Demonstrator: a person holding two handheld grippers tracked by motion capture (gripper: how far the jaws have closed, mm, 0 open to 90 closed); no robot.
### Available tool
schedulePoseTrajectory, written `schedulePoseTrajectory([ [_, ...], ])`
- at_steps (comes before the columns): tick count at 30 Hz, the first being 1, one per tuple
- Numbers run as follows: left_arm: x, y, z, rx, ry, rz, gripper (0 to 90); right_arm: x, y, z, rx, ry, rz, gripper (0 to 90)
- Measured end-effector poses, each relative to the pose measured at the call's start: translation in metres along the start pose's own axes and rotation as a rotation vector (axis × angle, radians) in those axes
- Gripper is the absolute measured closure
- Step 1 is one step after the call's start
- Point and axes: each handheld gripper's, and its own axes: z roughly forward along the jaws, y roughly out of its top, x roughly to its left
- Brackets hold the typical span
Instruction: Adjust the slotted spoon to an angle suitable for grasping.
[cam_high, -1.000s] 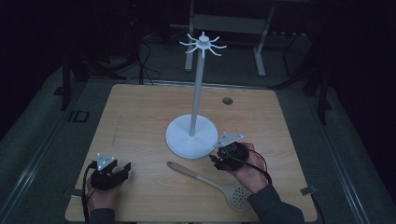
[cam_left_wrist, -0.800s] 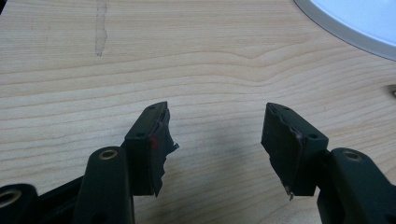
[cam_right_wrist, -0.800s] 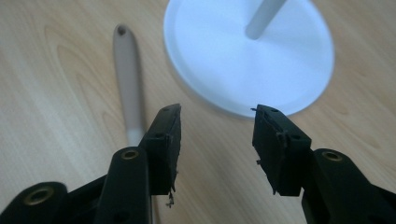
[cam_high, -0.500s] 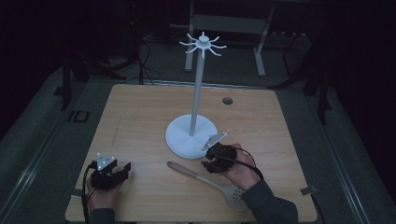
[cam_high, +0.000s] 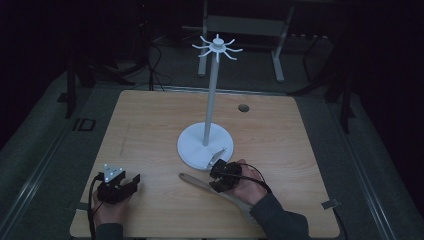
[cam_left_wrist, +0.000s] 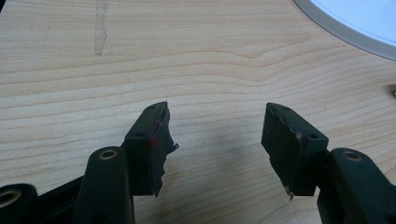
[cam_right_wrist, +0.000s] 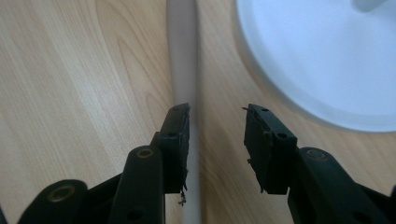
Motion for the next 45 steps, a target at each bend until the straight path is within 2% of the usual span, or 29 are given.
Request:
schedulePoseTrajectory([
  [10,0.001,0.0,-0.001,-0.001,0.0,-0.002,42.1,0.009,0.002,0.025,0.076,0.032,-0.031,64.2],
  [16,0.001,0.0,-0.001,-0.003,0.0,-0.003,42.1,0.007,0.001,0.037,0.109,0.073,-0.028,72.5],
  [18,0.001,0.0,-0.001,-0.004,0.0,-0.004,42.1,0.009,0.001,0.038,0.109,0.068,-0.039,74.1],
  [20,0.001,0.0,-0.001,-0.006,0.0,-0.005,42.1,0.009,0.0,0.036,0.101,0.043,-0.043,74.4],
  [22,0.001,0.0,-0.001,-0.005,0.0,-0.006,42.1,0.006,-0.002,0.033,0.074,0.033,-0.025,74.5],
  [25,0.001,0.0,-0.001,-0.004,0.001,-0.005,42.1,-0.003,-0.007,0.025,0.042,0.019,0.039,74.5],
  [26,0.001,0.0,-0.001,-0.004,0.001,-0.005,42.1,-0.003,-0.007,0.025,0.042,0.019,0.039,74.5],
  [27,0.001,0.0,-0.001,-0.004,0.001,-0.006,42.1,-0.013,-0.011,0.02,0.024,0.005,0.089,74.3],
  [30,0.001,0.0,-0.001,-0.001,0.001,-0.003,42.1,-0.028,-0.018,0.014,0.018,-0.023,0.201,74.0],
  [31,0.001,0.0,-0.001,-0.001,0.001,-0.003,42.1,-0.033,-0.021,0.012,0.019,-0.033,0.227,73.8],
  [32,0.001,0.0,-0.001,-0.001,0.001,-0.003,42.1,-0.033,-0.021,0.012,0.019,-0.033,0.227,73.8],
  [33,0.001,0.0,-0.001,0.0,0.001,-0.002,42.1,-0.041,-0.024,0.01,0.032,-0.049,0.275,73.5],
  [34,0.001,0.0,-0.001,0.0,0.001,-0.002,42.1,-0.041,-0.024,0.01,0.032,-0.049,0.275,73.5],
  [35,0.001,0.0,0.0,0.001,0.001,-0.002,42.1,-0.046,-0.028,0.01,0.042,-0.054,0.305,73.2],
  [40,0.001,0.0,0.0,0.001,0.001,0.0,42.1,-0.05,-0.032,0.014,0.06,-0.039,0.324,73.1],
  [45,0.001,0.0,-0.001,-0.001,0.002,-0.002,42.1,-0.048,-0.029,0.021,0.085,-0.035,0.311,72.4],
])
